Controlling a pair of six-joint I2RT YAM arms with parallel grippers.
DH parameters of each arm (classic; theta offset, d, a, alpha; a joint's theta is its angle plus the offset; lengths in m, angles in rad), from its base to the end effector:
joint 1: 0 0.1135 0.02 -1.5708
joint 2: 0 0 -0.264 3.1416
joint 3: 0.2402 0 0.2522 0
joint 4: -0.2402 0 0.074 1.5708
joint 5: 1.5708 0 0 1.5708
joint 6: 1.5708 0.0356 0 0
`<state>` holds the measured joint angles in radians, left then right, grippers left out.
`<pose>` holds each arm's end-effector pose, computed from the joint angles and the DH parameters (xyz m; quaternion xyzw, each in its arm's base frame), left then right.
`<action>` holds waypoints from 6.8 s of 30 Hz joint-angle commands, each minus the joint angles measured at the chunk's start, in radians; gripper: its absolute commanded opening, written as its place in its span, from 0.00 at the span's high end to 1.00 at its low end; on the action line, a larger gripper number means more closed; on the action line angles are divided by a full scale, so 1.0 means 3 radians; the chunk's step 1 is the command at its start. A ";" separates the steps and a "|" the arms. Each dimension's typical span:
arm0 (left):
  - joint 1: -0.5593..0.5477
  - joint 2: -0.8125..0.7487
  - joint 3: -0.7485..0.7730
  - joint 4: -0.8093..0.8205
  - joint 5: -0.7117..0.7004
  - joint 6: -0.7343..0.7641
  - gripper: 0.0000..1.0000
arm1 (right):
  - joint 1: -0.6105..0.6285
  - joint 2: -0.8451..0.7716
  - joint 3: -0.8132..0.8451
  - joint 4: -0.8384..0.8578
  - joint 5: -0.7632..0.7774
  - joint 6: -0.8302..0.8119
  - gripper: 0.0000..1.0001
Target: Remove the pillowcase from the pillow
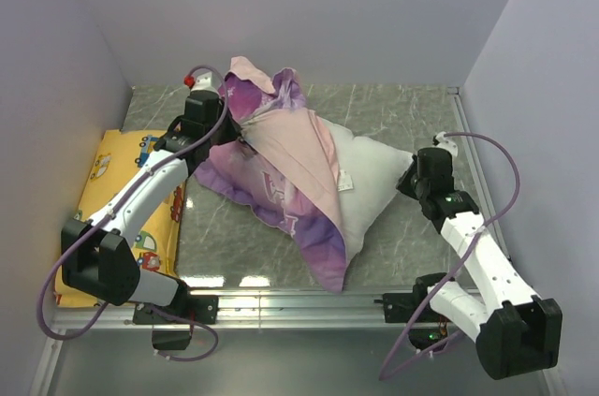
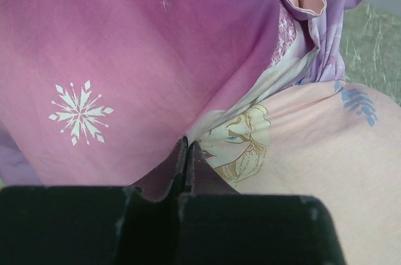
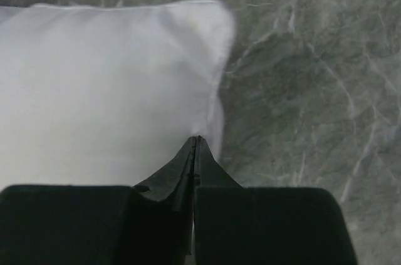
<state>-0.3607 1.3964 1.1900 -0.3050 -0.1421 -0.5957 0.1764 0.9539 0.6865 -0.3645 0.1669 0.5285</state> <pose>0.3026 -0.1088 0.3286 -0.1365 0.8506 -0.1775 0.4757 0.2052 0.0306 0.2575 0.1928 0.8684 0.0859 0.4488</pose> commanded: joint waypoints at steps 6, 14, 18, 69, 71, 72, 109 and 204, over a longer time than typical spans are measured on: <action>0.0159 -0.0063 0.0037 0.0081 0.0223 0.0104 0.99 | 0.0141 -0.0045 0.0259 -0.0156 -0.0827 -0.0069 0.38; 0.0016 -0.0094 -0.0091 0.0193 0.0280 0.0068 0.99 | 0.0731 -0.1052 -0.0641 0.0253 -0.0639 0.0625 0.04; -0.0066 -0.0063 -0.0055 0.0178 0.0269 0.0073 0.99 | 0.0736 -0.1608 -0.0897 0.0350 -0.0486 0.0866 0.03; -0.0203 0.0091 0.0381 -0.0053 0.0019 0.0257 0.57 | -0.0900 -0.0506 0.0028 0.0024 -0.0904 -0.0013 1.00; -0.0520 0.0029 0.0364 -0.0062 -0.0088 0.0242 0.37 | -0.0900 -0.0495 0.0018 0.0039 -0.0904 -0.0023 1.00; -0.0622 0.0004 0.0324 -0.0037 -0.0144 0.0222 0.33 | -0.0900 -0.0500 0.0008 0.0039 -0.0914 -0.0033 1.00; 0.0170 -0.1198 -0.0934 0.0188 -0.0152 -0.0198 1.00 | -0.1452 0.0041 0.0565 -0.0115 -0.1272 -0.0100 1.00; 0.0838 -0.0569 -0.0928 0.0821 0.0303 -0.0887 1.00 | -0.0041 0.0170 0.0468 -0.0483 0.0605 -0.0217 1.00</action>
<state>-0.3145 1.2942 0.9737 -0.1562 -0.0437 -0.7818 0.2703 1.1038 0.8688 -0.3973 0.2146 0.5289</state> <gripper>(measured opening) 0.023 0.028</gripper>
